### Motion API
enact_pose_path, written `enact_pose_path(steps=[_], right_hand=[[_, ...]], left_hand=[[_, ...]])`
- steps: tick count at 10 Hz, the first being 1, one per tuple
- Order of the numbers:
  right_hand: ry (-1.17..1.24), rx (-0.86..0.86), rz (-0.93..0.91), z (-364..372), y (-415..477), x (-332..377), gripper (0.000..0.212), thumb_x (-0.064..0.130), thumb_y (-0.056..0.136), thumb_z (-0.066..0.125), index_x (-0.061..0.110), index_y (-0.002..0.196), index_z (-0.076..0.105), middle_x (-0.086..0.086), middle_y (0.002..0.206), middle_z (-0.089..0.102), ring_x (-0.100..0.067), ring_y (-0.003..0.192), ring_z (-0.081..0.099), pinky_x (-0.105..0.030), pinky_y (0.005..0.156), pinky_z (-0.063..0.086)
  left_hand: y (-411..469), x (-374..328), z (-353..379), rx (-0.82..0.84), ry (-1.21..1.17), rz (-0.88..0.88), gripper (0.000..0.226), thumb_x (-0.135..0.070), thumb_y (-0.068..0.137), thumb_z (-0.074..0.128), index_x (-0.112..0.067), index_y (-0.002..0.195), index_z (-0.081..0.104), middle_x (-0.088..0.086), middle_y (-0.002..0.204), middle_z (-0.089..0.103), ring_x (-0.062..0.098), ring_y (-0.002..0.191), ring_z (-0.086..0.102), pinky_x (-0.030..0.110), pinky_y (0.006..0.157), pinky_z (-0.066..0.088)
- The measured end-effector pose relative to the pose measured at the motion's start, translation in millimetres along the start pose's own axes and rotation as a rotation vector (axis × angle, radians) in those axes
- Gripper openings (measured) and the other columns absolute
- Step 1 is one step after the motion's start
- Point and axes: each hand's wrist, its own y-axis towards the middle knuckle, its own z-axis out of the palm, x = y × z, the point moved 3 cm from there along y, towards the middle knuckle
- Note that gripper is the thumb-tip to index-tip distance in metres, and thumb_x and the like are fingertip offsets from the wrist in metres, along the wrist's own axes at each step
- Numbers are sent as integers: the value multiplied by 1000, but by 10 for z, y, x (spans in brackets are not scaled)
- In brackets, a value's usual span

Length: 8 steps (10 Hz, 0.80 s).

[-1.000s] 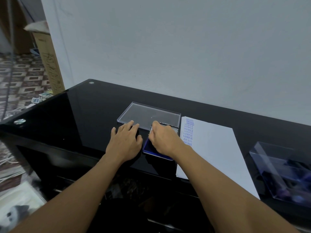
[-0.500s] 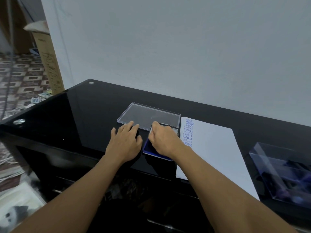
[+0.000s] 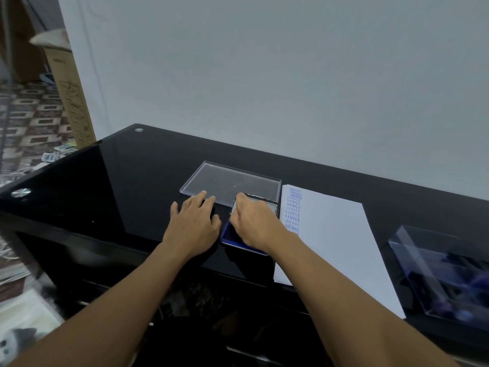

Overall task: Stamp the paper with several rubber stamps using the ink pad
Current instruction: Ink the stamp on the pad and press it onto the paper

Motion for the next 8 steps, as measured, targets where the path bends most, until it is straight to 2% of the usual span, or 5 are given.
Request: enact_pose_path(steps=[1, 2, 4, 5, 8], right_hand=[[74, -25, 48, 36, 64, -47, 17, 25, 102, 41, 14, 90, 36, -15, 81, 56, -26, 64, 47, -34, 55, 33], [91, -16, 51, 52, 84, -54, 16, 26, 101, 42, 14, 91, 37, -17, 85, 58, -29, 70, 51, -37, 62, 38], [121, -28, 56, 104, 82, -83, 24, 26, 100, 41, 21, 80, 30, -14, 78, 52, -30, 66, 48, -35, 58, 31], [125, -31, 63, 104, 82, -82, 28, 25, 100, 41, 23, 76, 26, -12, 75, 50, -31, 66, 47, -37, 60, 33], [116, -38, 52, 95, 84, -76, 23, 24, 101, 41, 19, 81, 30, -11, 76, 51, -26, 63, 46, -35, 59, 32]], left_hand=[[6, -4, -3, 3, -1, -3, 55, -36, 102, 37, -22, 154, 29, 2, 166, 19, 22, 152, 19, 58, 122, 11], [4, -8, -7, 2, -5, -2, 55, -36, 102, 38, -22, 154, 30, 2, 165, 19, 22, 151, 19, 58, 122, 11], [10, -7, -13, 2, -15, -12, 54, -35, 101, 39, -22, 153, 31, 2, 165, 20, 22, 151, 21, 57, 122, 10], [11, -12, -19, 3, -19, -16, 55, -35, 101, 39, -22, 154, 31, 2, 165, 20, 22, 151, 21, 57, 122, 11], [32, -16, -54, 23, -37, -32, 56, -34, 100, 42, -22, 154, 32, 2, 165, 22, 24, 150, 22, 58, 121, 12]])
